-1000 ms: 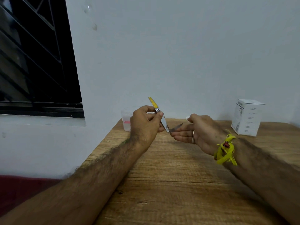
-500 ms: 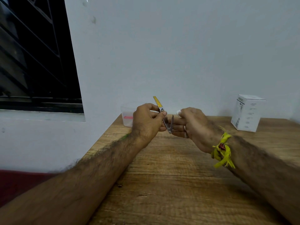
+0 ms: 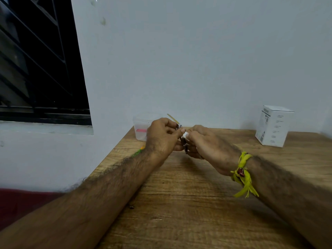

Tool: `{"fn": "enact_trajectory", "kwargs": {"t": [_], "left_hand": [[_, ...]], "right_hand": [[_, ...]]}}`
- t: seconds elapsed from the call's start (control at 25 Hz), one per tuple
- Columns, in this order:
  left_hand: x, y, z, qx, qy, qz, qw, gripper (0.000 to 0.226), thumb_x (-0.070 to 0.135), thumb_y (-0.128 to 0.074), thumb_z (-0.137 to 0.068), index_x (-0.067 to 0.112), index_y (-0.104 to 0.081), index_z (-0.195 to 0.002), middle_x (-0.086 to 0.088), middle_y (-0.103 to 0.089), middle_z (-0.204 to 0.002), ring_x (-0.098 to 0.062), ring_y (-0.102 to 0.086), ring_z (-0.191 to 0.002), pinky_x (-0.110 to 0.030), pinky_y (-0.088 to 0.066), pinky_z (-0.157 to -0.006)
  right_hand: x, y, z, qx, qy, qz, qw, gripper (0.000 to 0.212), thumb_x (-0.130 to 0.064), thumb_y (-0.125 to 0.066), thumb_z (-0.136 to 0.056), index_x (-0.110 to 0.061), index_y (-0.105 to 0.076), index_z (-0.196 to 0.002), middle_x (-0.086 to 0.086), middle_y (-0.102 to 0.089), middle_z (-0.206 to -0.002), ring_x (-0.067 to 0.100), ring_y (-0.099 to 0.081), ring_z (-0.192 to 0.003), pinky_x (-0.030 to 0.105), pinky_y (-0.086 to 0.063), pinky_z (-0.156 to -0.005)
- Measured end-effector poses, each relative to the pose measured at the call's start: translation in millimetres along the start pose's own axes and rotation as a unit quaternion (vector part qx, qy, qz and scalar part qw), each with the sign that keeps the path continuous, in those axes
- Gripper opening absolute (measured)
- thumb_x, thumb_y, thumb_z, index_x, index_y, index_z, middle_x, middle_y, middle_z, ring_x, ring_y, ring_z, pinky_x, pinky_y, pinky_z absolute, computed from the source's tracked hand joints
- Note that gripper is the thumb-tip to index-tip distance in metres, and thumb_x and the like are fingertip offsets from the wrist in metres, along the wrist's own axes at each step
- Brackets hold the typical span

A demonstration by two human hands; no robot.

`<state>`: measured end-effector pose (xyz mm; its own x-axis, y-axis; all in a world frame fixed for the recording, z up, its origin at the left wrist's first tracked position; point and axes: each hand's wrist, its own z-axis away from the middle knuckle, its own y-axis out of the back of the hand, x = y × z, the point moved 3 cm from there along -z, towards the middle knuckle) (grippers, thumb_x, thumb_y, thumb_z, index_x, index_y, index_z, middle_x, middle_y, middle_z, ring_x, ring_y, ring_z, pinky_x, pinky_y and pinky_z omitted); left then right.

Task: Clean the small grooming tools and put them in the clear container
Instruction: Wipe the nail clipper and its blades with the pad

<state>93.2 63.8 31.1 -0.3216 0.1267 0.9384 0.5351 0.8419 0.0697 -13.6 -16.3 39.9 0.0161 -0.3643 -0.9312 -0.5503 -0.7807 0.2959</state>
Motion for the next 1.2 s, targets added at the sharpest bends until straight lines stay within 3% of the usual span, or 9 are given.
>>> {"fn": "enact_trajectory", "kwargs": {"t": [0.08,0.16,0.36,0.52,0.6,0.76,0.88,1.0,1.2], "left_hand": [[-3.9,-0.3,1.1,0.003,0.011,0.008,1.000,0.020,0.008,-0.074,-0.089,0.000,-0.062,-0.102,-0.014,-0.071,-0.081,-0.023,-0.073,-0.061,-0.036,-0.062,-0.056],[-6.3,-0.8,1.5,0.002,0.022,0.026,0.999,0.020,0.007,-0.074,-0.089,0.000,-0.061,-0.102,-0.013,-0.071,-0.080,-0.024,-0.073,-0.062,-0.037,-0.062,-0.057],[2.5,-1.4,-2.6,-0.001,0.012,0.027,1.000,0.017,0.006,-0.072,-0.091,0.000,-0.061,-0.102,-0.018,-0.070,-0.087,-0.027,-0.074,-0.068,-0.036,-0.062,-0.056],[8.5,4.1,-4.7,-0.035,-0.013,0.086,0.996,0.012,0.005,-0.065,-0.096,0.001,-0.064,-0.107,-0.019,-0.073,-0.093,-0.027,-0.075,-0.075,-0.039,-0.063,-0.063],[11.1,3.2,-4.4,-0.068,-0.008,0.118,0.991,0.015,0.006,-0.062,-0.098,0.002,-0.065,-0.112,-0.015,-0.074,-0.091,-0.026,-0.074,-0.073,-0.038,-0.063,-0.064],[8.3,-6.1,1.2,-0.122,0.028,0.142,0.982,0.017,0.009,-0.056,-0.101,0.006,-0.068,-0.113,-0.007,-0.069,-0.084,-0.017,-0.066,-0.063,-0.032,-0.061,-0.059],[7.9,-9.5,-0.7,-0.143,0.061,0.174,0.972,0.022,0.007,-0.048,-0.104,0.000,-0.064,-0.118,-0.005,-0.065,-0.081,-0.011,-0.057,-0.059,-0.018,-0.044,-0.046],[7.7,-11.9,-0.2,-0.154,0.091,0.200,0.963,0.026,0.008,-0.043,-0.106,-0.005,-0.062,-0.118,-0.007,-0.062,-0.080,-0.010,-0.053,-0.057,-0.015,-0.035,-0.041],[10.6,-10.9,3.3,-0.190,0.092,0.193,0.958,0.017,0.006,-0.055,-0.100,-0.001,-0.067,-0.111,-0.009,-0.068,-0.082,-0.012,-0.059,-0.060,-0.015,-0.043,-0.046]], "right_hand": [[2.6,-1.8,2.3,0.009,0.005,0.033,0.999,0.019,-0.028,-0.048,-0.099,-0.013,-0.059,-0.100,0.007,-0.062,-0.088,0.032,-0.063,-0.088,0.056,-0.053,-0.089],[2.1,-3.6,2.1,0.012,0.026,0.065,0.997,0.023,-0.031,-0.046,-0.100,-0.012,-0.059,-0.101,0.007,-0.064,-0.091,0.030,-0.064,-0.094,0.057,-0.051,-0.094],[-5.8,1.8,0.1,-0.009,0.049,0.073,0.996,0.016,-0.026,-0.046,-0.101,-0.017,-0.054,-0.090,-0.005,-0.056,-0.080,0.013,-0.051,-0.076,0.044,-0.045,-0.079],[-17.2,22.5,-8.1,0.021,-0.006,-0.108,0.994,0.015,-0.018,-0.040,-0.100,-0.015,-0.049,-0.089,-0.002,-0.076,-0.085,0.019,-0.072,-0.090,0.043,-0.052,-0.089],[-17.6,38.0,-12.4,0.051,-0.025,-0.174,0.983,0.015,-0.017,-0.039,-0.102,-0.015,-0.052,-0.093,0.011,-0.077,-0.102,0.030,-0.072,-0.103,0.048,-0.054,-0.093],[-9.8,42.1,-15.1,0.015,-0.018,-0.248,0.969,0.013,-0.018,-0.043,-0.102,-0.014,-0.055,-0.098,0.016,-0.070,-0.120,0.033,-0.067,-0.114,0.044,-0.056,-0.088],[-9.7,41.9,-17.6,0.006,0.004,-0.255,0.967,0.010,-0.020,-0.049,-0.100,-0.014,-0.057,-0.099,0.013,-0.070,-0.122,0.026,-0.066,-0.103,0.034,-0.054,-0.072],[-8.5,47.6,-18.7,0.019,0.000,-0.279,0.960,0.007,-0.019,-0.052,-0.099,-0.017,-0.057,-0.095,0.014,-0.071,-0.120,0.019,-0.064,-0.090,0.030,-0.050,-0.066],[-7.3,54.5,-19.1,0.030,-0.005,-0.357,0.934,0.010,-0.010,-0.050,-0.101,-0.009,-0.054,-0.091,0.028,-0.070,-0.111,0.023,-0.071,-0.079,0.029,-0.060,-0.070]]}}
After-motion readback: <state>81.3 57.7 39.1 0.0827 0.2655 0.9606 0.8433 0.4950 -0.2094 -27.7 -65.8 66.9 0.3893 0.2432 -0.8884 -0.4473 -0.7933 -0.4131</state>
